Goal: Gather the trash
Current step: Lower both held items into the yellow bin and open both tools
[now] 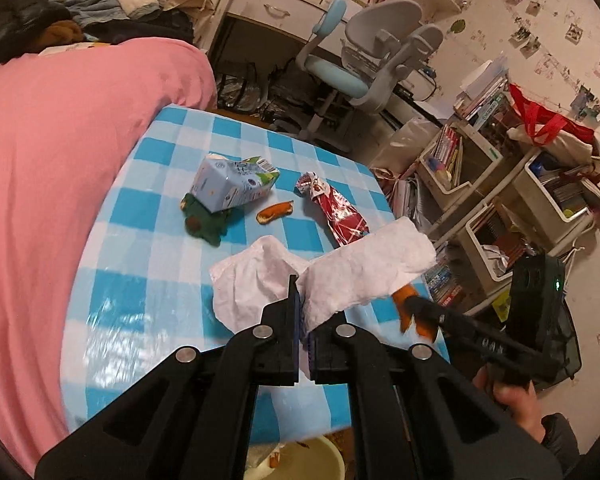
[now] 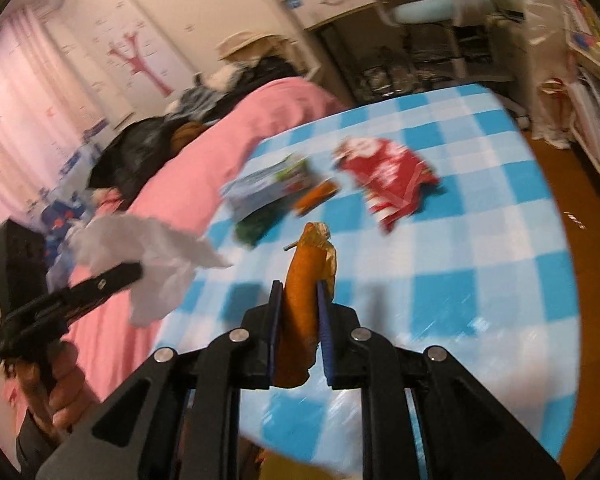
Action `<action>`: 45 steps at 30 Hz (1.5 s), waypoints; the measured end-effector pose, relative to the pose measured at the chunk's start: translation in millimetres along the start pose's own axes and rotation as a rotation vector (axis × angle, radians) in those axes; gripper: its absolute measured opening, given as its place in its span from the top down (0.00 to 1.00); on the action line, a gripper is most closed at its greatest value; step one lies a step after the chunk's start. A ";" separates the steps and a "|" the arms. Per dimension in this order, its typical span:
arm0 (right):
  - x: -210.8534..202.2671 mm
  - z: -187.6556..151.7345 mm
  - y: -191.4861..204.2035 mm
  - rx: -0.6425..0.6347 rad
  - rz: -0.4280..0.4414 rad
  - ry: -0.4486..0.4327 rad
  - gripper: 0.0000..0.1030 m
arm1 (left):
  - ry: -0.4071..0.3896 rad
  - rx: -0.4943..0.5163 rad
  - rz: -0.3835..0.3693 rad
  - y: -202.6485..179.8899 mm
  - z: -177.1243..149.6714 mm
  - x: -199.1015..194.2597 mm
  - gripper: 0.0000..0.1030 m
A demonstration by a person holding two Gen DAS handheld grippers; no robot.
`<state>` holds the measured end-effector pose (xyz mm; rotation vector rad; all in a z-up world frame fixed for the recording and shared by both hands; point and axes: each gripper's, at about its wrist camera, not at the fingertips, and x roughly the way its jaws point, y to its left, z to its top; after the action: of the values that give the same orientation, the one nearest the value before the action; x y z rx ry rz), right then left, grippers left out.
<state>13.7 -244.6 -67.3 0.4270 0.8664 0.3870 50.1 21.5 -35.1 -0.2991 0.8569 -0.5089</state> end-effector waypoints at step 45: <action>-25.5 -103.5 1.2 0.028 -0.093 -0.010 0.38 | 0.388 0.006 0.243 -38.2 -222.3 10.8 0.40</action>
<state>-83.7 -235.3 -109.7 0.4127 0.8795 0.2865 -129.0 -27.3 -163.6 -0.0876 1.2503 -0.3459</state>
